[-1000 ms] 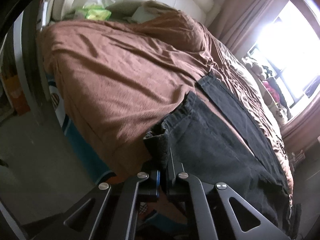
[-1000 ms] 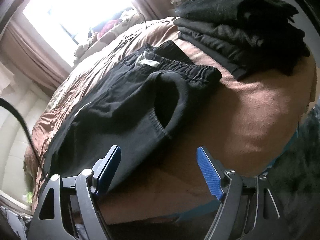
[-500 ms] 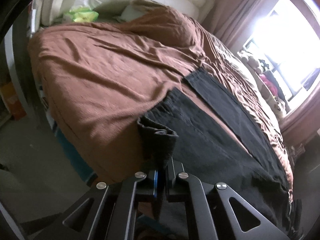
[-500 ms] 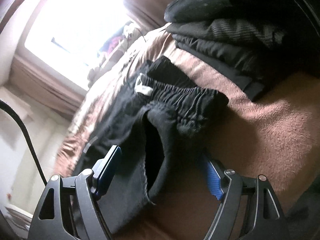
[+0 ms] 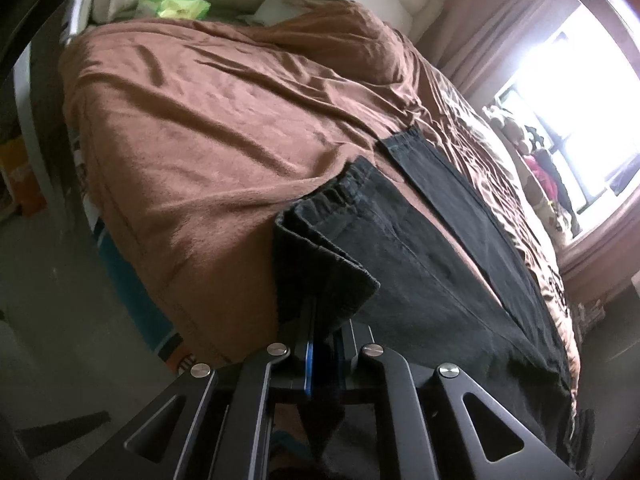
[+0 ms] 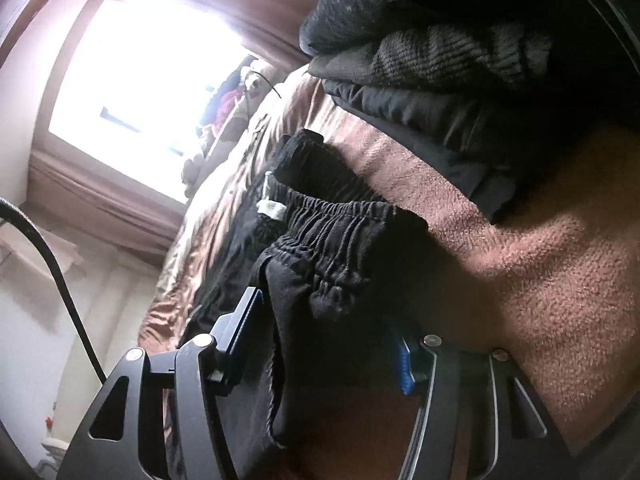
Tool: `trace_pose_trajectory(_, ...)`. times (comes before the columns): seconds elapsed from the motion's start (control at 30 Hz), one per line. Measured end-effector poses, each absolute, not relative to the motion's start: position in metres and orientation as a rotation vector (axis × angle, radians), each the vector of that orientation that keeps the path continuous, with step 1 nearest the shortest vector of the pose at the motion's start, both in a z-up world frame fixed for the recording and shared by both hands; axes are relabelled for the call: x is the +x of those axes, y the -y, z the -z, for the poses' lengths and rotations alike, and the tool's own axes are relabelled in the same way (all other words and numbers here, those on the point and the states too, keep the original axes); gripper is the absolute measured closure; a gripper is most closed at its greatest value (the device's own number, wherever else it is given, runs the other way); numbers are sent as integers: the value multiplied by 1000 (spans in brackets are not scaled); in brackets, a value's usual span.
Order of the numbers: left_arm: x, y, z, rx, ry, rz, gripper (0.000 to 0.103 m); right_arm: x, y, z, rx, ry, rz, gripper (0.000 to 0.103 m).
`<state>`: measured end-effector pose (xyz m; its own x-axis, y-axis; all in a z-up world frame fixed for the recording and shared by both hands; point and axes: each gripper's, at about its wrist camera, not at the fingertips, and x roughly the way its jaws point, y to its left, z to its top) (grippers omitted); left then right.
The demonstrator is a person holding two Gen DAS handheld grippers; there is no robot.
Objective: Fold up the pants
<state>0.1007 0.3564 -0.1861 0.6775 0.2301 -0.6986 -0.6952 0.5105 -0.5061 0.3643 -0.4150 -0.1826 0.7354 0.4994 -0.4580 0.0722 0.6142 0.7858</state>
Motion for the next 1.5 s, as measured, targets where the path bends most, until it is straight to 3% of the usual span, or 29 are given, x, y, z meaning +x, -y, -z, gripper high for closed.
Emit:
trace_pose_trajectory(0.17,90,-357,187,-880,-599,-607,94,363,410,176,870,-735,-272,48)
trace_pose_trajectory(0.3,89,-359,190,-894,-596,-596,94,362,420,178,916,-724,-272,71)
trace_pose_trajectory(0.4,86,-360,190,-895,-606,-614,89,359,423,176,911,-725,-273,78)
trace_pose_trajectory(0.43,83,-360,191,-895,-611,-623,79,358,424,174,906,-724,-273,79)
trace_pose_trajectory(0.47,81,-360,192,-897,-612,-626,76,357,423,173,900,-723,-271,79)
trace_pose_trajectory(0.63,74,-356,202,-903,-609,-619,76,358,420,170,872,-733,-261,79)
trace_pose_trajectory(0.7,73,-356,201,-908,-597,-626,81,359,419,169,868,-737,-254,79)
trace_pose_trajectory(0.73,73,-356,198,-901,-588,-630,94,358,420,168,867,-735,-254,80)
trace_pose_trajectory(0.77,73,-357,196,-898,-582,-626,98,358,419,165,865,-729,-259,86)
trace_pose_trajectory(1.0,77,-360,173,-902,-550,-636,100,358,416,141,810,-677,-252,96)
trace_pose_trajectory(1.5,86,-370,121,-876,-439,-580,100,335,415,100,766,-628,-194,97)
